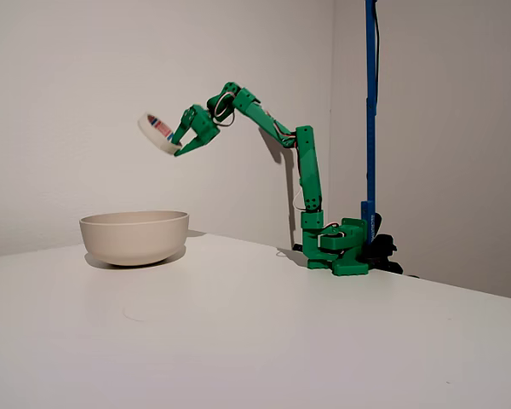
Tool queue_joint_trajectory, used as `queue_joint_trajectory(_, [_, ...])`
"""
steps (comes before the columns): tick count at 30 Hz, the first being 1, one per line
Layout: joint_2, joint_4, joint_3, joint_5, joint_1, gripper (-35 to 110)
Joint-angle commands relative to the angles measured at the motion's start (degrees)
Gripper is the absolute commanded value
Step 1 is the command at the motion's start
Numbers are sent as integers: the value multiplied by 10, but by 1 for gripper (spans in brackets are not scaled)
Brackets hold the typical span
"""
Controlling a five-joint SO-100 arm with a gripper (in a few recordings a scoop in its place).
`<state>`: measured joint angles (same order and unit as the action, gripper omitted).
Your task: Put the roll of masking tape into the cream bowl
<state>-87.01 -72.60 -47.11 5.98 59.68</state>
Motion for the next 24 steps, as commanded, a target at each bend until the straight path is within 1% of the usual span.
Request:
queue_joint_trajectory(1, [25,17,18,21,16,-8])
queue_joint_trajectory(18, [164,-40,18,79,-11,-8])
queue_joint_trajectory(22, [178,-40,18,77,-23,-8])
queue_joint_trajectory(23, [177,-38,18,69,-24,-7])
queue_joint_trajectory(24, [175,-37,18,64,-24,0])
